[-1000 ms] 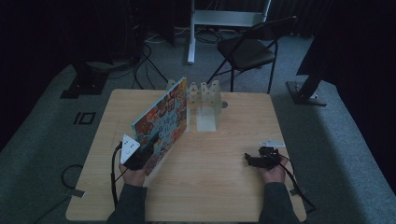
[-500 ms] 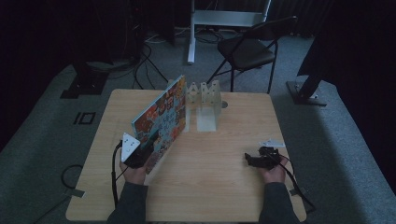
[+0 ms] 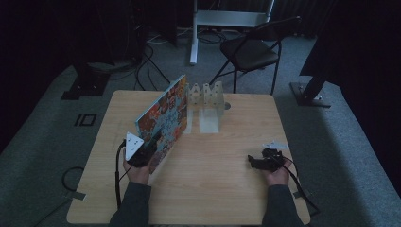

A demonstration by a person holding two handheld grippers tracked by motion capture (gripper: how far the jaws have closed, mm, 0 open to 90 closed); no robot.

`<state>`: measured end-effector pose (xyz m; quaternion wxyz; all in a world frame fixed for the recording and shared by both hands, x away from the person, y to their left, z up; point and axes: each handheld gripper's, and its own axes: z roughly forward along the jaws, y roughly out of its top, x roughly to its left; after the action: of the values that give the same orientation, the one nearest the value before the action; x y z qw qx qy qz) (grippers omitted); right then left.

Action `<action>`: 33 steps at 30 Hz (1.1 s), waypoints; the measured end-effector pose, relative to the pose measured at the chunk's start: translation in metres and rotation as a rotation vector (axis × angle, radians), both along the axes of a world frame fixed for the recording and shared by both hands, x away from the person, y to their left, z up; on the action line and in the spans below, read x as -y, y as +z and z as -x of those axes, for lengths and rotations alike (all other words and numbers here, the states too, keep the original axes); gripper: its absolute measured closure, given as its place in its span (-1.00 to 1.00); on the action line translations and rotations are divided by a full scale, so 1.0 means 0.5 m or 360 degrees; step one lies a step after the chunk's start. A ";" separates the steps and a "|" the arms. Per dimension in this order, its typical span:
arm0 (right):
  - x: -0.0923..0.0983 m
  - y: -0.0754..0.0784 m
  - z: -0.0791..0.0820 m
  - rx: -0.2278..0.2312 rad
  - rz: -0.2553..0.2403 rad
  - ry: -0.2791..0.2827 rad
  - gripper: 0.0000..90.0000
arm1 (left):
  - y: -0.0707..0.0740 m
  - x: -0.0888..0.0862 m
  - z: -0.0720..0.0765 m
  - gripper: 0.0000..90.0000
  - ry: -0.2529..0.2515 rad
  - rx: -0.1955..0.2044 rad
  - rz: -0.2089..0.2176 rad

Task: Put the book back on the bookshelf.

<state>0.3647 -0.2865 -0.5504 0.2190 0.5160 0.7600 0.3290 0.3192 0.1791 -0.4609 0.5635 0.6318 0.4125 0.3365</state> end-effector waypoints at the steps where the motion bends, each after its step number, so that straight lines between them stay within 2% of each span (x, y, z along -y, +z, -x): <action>1: 0.000 0.000 0.000 -0.0001 -0.0001 0.0000 -0.71 | 0.000 0.000 -0.001 0.80 0.0001 -0.0002 0.0000; 14: 0.000 0.000 0.000 -0.0001 -0.0002 0.0004 -0.71 | -0.006 0.006 -0.014 0.80 0.0018 -0.0009 0.0014; 21: 0.000 0.000 -0.001 0.0000 0.0000 0.0006 -0.71 | -0.001 0.012 -0.023 0.80 0.0017 -0.0003 -0.0012; 33: 0.000 0.000 -0.001 0.0000 0.0000 0.0008 -0.71 | 0.006 0.017 -0.039 0.80 0.0013 0.0007 0.0001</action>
<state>0.3650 -0.2864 -0.5504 0.2181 0.5140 0.7613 0.3297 0.3388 0.1705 -0.4579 0.5632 0.6291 0.4140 0.3400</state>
